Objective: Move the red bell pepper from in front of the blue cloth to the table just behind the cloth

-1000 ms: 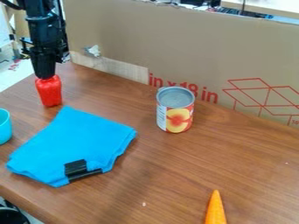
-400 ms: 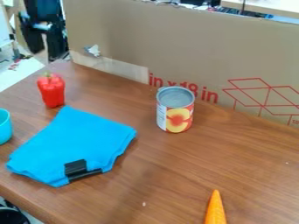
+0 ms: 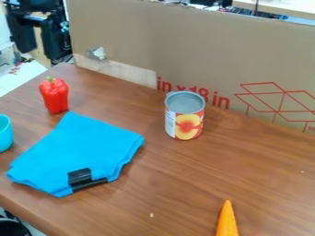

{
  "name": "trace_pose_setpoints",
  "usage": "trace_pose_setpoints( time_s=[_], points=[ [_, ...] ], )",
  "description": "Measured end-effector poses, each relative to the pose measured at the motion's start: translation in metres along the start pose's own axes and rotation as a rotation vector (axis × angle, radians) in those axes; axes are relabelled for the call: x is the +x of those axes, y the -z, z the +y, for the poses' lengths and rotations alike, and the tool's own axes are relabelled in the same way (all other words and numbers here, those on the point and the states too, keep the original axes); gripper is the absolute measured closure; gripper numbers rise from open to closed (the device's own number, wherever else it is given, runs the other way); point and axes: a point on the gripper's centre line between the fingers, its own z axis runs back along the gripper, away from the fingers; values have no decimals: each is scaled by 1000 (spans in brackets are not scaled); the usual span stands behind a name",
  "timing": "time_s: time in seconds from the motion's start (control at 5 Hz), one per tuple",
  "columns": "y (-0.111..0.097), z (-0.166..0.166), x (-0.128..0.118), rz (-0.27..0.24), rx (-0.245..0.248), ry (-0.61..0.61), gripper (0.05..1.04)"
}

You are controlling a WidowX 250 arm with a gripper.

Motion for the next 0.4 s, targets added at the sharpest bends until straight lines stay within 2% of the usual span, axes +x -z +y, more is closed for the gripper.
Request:
trace_pose_setpoints(
  time_s=[0.2, 0.4],
  points=[
    [3, -44, -39, 33, -64, 79, 79],
    [-6, -93, -61, 0, -65, 195, 81]
  ],
)
